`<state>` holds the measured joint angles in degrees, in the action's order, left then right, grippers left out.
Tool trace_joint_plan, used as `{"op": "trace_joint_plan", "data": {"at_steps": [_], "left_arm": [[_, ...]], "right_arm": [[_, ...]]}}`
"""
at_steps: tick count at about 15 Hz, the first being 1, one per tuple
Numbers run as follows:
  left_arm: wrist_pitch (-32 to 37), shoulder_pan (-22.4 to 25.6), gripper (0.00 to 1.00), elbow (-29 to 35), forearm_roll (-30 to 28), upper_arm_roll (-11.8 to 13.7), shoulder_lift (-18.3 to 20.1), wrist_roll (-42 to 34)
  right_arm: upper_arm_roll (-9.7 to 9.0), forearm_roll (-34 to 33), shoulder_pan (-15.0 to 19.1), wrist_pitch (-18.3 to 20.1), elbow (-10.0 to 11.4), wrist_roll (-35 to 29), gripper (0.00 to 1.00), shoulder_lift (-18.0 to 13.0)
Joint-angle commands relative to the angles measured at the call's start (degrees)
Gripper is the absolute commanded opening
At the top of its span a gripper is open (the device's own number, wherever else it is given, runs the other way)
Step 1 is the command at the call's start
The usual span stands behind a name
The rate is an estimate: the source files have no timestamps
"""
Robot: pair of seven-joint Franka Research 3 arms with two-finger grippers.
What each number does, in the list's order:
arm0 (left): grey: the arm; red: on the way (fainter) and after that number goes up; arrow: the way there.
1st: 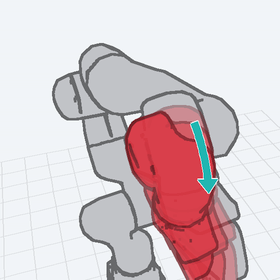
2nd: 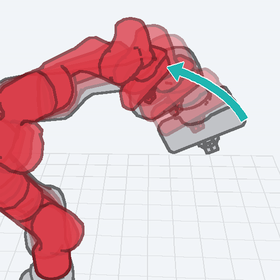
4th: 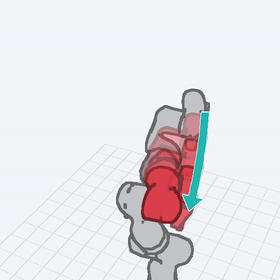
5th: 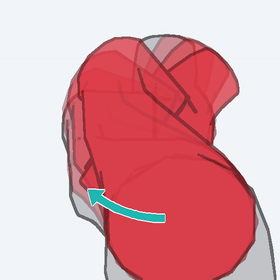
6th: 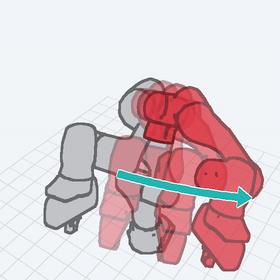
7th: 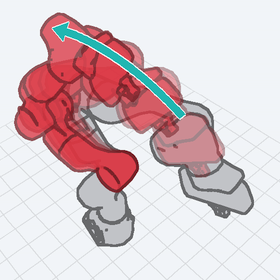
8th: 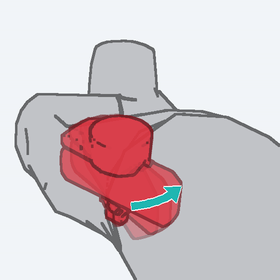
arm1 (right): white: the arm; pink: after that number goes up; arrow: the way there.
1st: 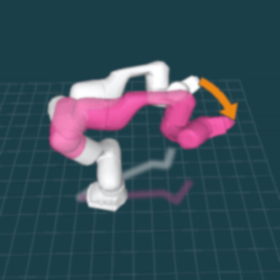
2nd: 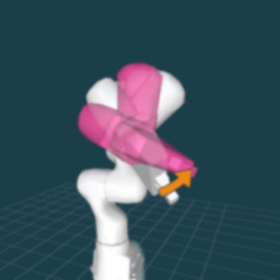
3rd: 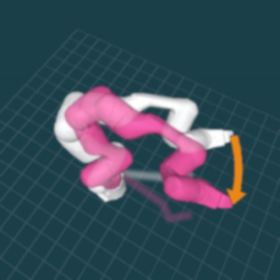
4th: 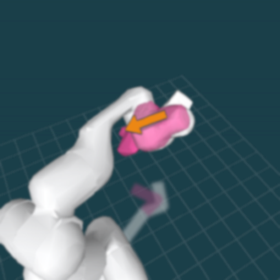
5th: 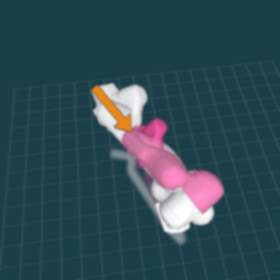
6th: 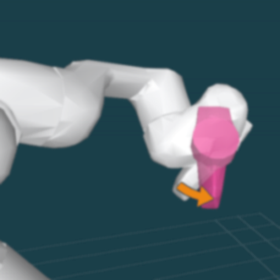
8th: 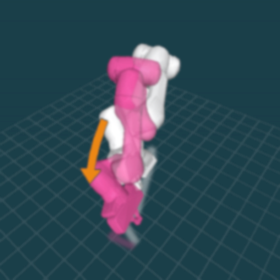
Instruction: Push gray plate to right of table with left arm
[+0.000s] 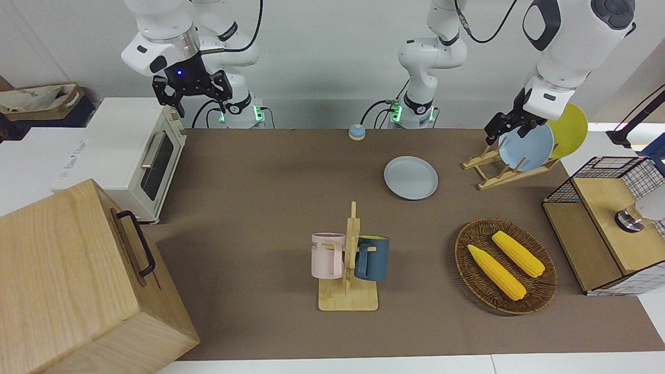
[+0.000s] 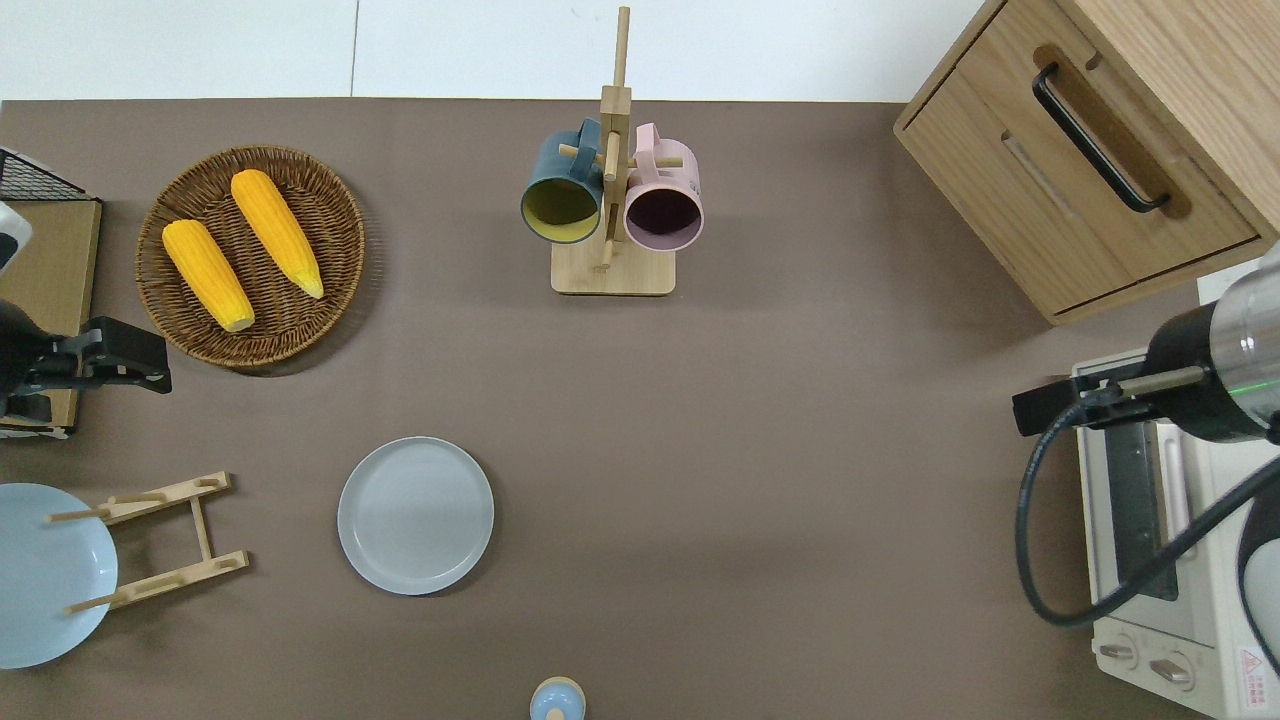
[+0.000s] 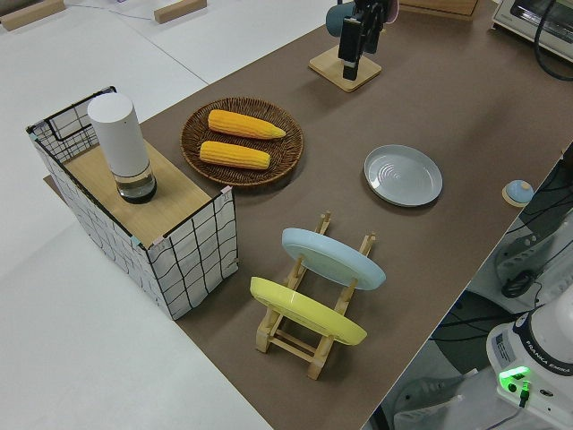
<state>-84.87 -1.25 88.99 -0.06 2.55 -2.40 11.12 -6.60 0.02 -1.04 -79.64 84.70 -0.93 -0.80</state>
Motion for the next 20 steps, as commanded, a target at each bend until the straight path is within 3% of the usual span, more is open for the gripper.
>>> {"op": "trace_joint_plan", "data": {"at_steps": [1,4,9,14,17,20], "left_arm": [[-2.3,-0.77,1.0,3.71,-2.05,1.23,1.52,0.13],[-7.84,-0.51,1.0,11.96,-2.76,1.41,5.9,0.04],[-16.09,-0.42,1.0,22.51,-2.76,1.32,9.33,3.11],[-30.51,-0.6,1.0,41.49,-2.76,0.54,17.42,3.29],[-33.59,-0.95,1.0,46.34,-2.84,-1.65,17.17,6.89],[-43.51,-1.47,1.0,52.41,-3.02,-4.13,15.16,11.46]], "right_arm": [[-0.87,0.25,1.13,0.89,-0.5,-0.74,0.983,-0.17],[-0.88,0.33,1.13,0.89,-0.5,-0.74,0.983,-0.17],[-0.96,0.33,1.13,0.89,-0.5,-0.74,0.983,-0.17],[-0.87,0.25,1.13,0.89,-0.5,-0.74,0.983,-0.17],[-0.87,0.33,1.13,0.89,-0.5,-0.74,0.983,-0.17],[-0.87,0.33,1.13,0.89,-0.5,-0.74,0.983,-0.17]]}}
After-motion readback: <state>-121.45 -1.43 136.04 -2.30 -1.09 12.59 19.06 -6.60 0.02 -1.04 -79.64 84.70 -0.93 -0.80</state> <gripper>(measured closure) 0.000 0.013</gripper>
